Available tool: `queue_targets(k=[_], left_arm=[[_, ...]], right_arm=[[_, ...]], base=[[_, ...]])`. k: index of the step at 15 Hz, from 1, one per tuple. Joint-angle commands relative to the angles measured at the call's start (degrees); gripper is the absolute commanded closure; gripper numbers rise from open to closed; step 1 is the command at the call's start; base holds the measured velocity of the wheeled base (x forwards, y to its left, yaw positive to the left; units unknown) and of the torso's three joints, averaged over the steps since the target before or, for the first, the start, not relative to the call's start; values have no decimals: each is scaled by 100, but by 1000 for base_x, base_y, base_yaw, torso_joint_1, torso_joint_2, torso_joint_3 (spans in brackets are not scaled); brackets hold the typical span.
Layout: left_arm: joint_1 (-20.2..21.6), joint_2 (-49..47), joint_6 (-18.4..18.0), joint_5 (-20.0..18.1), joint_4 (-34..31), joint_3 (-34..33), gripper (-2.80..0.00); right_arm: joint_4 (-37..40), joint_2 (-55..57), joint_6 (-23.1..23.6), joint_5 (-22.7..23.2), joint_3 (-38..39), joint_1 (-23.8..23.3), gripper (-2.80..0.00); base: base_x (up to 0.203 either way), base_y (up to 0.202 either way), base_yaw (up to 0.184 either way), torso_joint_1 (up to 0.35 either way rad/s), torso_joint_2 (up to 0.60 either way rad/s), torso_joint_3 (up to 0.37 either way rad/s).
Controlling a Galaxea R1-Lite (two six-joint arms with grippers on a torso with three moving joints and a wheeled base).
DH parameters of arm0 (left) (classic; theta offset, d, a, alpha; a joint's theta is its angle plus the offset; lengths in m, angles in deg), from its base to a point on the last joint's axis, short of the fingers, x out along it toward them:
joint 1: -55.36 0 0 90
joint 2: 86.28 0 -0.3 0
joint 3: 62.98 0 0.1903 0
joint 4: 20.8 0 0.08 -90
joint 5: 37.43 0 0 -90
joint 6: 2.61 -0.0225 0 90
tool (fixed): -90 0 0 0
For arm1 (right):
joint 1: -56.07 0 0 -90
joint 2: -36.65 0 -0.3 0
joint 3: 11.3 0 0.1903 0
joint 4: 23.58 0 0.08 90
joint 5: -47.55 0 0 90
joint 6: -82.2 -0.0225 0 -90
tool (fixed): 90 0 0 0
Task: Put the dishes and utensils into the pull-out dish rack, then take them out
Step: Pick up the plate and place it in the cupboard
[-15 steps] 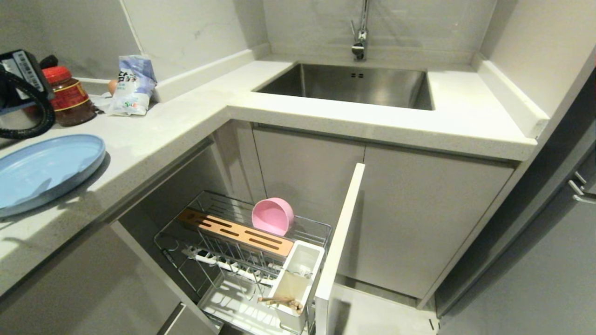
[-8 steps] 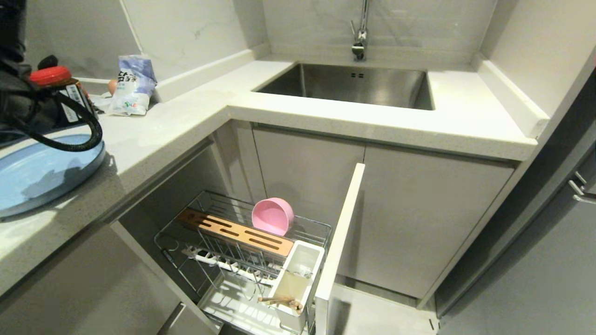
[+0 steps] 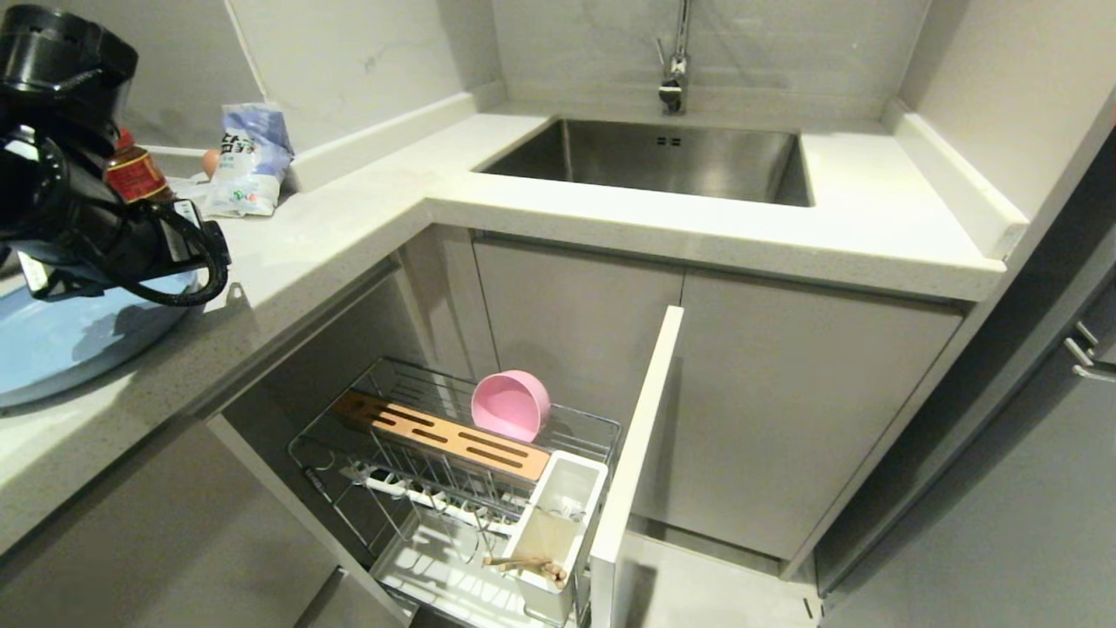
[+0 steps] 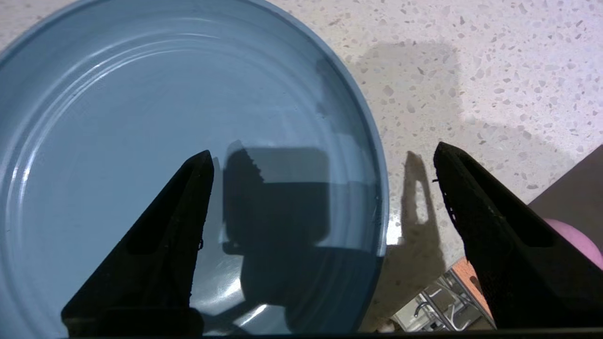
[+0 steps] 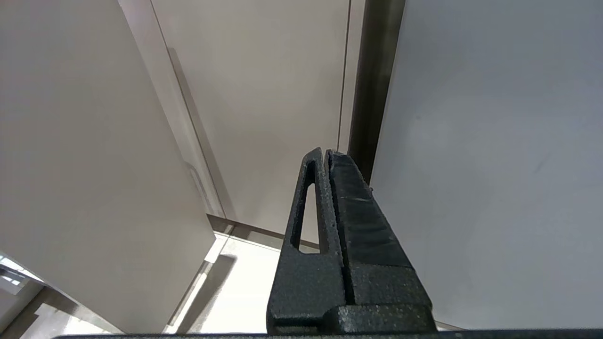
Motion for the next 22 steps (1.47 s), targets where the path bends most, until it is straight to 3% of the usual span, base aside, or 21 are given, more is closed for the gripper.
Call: queue_targets(k=[1, 11, 12, 22], left_arm=[[36, -113, 13, -42, -14, 32, -280], [145, -272, 4, -246, -5, 55, -280], [145, -272, 4, -246, -5, 40, 0], [87, -197, 13, -246, -5, 31, 0]], right_arm=[[-5, -4, 2, 1, 149, 2, 0], [-5, -4, 2, 1, 149, 2, 0], [-5, -4, 2, 1, 149, 2, 0], [-5, -4, 2, 1, 149, 2, 0]], base=[[0, 0, 0, 0, 0, 0], [0, 0, 0, 0, 0, 0], [0, 0, 0, 0, 0, 0], [0, 0, 0, 0, 0, 0]])
